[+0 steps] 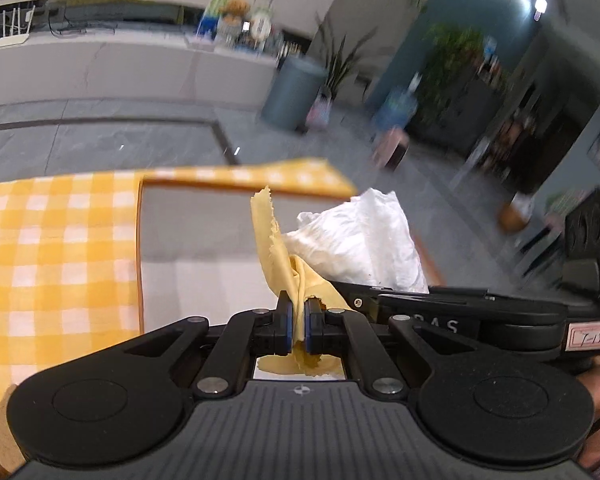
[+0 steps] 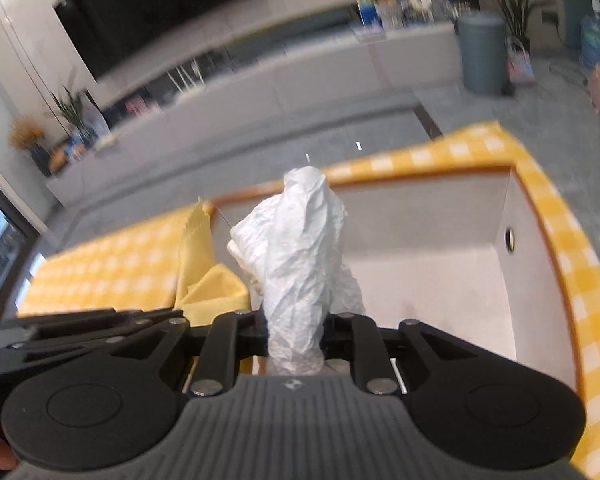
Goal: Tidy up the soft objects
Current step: 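Carry the yellow cloth with the left tool while the right tool carries the white cloth to the orange box, then open the left tool over the orange box while the right tool releases the white cloth, then move both tools back from the orange box to the pile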
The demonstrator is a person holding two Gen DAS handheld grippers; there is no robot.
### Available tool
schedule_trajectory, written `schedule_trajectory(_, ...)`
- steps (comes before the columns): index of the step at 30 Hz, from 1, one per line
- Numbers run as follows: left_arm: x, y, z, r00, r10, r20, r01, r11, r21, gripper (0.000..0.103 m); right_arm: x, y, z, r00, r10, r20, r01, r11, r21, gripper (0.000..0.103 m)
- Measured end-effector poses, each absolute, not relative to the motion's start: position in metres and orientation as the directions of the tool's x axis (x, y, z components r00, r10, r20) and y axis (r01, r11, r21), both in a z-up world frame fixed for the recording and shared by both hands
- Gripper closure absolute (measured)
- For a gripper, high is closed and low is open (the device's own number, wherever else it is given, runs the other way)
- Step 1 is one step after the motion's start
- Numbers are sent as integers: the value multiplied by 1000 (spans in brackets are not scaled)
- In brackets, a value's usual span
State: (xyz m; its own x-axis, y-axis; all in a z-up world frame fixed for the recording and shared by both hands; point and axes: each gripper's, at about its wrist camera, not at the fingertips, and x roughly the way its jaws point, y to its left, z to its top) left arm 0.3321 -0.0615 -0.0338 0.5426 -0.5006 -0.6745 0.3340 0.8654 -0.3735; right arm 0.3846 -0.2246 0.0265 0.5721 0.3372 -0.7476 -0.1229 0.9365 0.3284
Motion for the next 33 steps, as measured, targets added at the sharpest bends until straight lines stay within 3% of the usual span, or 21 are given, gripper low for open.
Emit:
schedule_trajectory(8, 337, -82, -57, 462, -393, -795, 346, 905, -247, 97, 400, -223, -18, 432, 299, -851, -92, 953, 288, 82)
schedule_trajectory(14, 331, -84, -61, 453, -356, -818, 335, 918, -215, 94, 399, -221, -27, 405, 255, -878, -133, 967, 219, 72)
schedule_trajectory(17, 331, -76, -61, 446, -349, -824, 320, 922, -217, 78, 396, -220, -23, 403, 216, -890, -150, 974, 168, 65)
schedule_trajectory(19, 327, -69, -57, 457, -365, -811, 309, 920, -241, 70, 395, -223, -20, 416, 197, -888, -147, 978, 148, 53)
schedule_trajectory(22, 320, -61, -45, 481, -388, -786, 293, 916, -273, 43, 391, -228, -12, 435, 194, -879, -140, 979, 147, 48)
schedule_trajectory(24, 315, -55, -35, 512, -393, -763, 288, 916, -279, 35, 385, -230, -4, 446, 192, -874, -141, 980, 144, 41)
schedule_trajectory(33, 282, -47, 8, 602, -470, -645, 319, 882, -346, 19, 345, -225, 44, 525, 209, -825, -210, 971, 112, 31)
